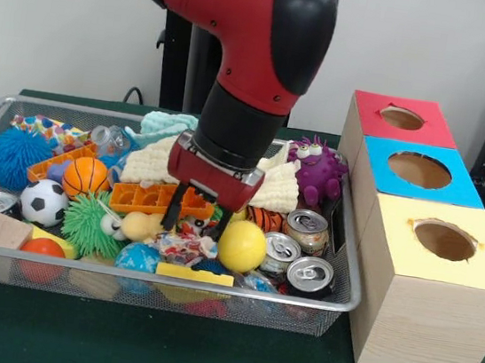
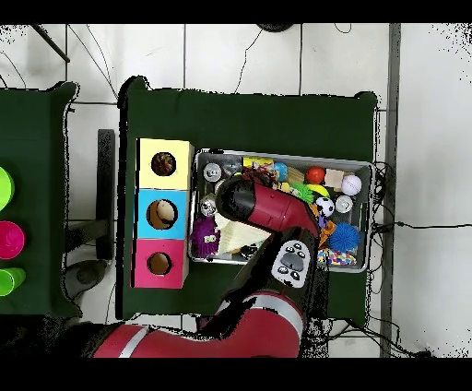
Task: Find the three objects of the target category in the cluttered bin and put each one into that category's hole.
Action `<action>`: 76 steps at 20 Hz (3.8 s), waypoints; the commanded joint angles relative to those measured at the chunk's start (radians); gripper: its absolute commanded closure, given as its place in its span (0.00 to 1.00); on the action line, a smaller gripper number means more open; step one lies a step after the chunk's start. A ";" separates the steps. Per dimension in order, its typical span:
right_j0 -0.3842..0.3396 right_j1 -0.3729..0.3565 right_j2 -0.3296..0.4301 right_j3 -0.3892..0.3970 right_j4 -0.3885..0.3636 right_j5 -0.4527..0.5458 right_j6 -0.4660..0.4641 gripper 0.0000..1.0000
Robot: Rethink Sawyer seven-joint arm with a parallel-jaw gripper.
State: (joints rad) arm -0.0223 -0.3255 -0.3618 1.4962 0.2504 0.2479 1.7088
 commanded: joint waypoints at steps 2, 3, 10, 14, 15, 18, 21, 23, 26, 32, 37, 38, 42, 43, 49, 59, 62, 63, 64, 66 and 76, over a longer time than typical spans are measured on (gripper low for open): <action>-0.021 0.076 0.039 -0.047 0.021 -0.075 0.203 0.00; -0.020 0.077 0.039 -0.044 0.021 -0.080 0.205 0.00; -0.006 0.073 0.035 -0.033 0.034 -0.084 0.216 0.00; -0.016 0.066 0.052 -0.026 0.030 -0.097 0.212 0.00; -0.018 0.064 0.056 -0.022 0.025 -0.104 0.208 0.00; -0.026 0.056 0.072 -0.015 0.009 -0.118 0.192 0.00; -0.034 0.048 0.090 -0.002 -0.003 -0.131 0.182 1.00; -0.038 0.044 0.096 0.007 -0.004 -0.137 0.183 1.00; -0.037 0.043 0.096 0.010 -0.003 -0.135 0.183 1.00; -0.020 0.049 0.074 0.010 0.013 -0.128 0.201 1.00; -0.016 -0.023 0.079 0.048 0.028 -0.092 0.216 1.00; -0.010 -0.057 0.075 0.061 0.027 -0.072 0.213 1.00; 0.043 -0.158 0.022 0.074 0.027 0.059 0.201 1.00; 0.053 -0.174 0.011 0.076 0.028 0.087 0.201 1.00; 0.082 -0.201 -0.010 0.077 0.031 0.136 0.211 1.00; 0.105 -0.218 -0.032 0.034 0.035 0.213 0.220 1.00; 0.136 -0.241 -0.055 0.029 0.041 0.256 0.239 1.00; 0.150 -0.247 -0.066 0.019 0.043 0.279 0.248 1.00; 0.162 -0.252 -0.075 0.010 0.046 0.304 0.258 1.00; 0.188 -0.261 -0.095 -0.012 0.053 0.363 0.281 1.00; 0.311 -0.276 -0.168 -0.069 0.107 0.547 0.417 1.00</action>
State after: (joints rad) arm 0.2515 -0.6006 -0.5315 1.4771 0.2998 0.6425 1.7477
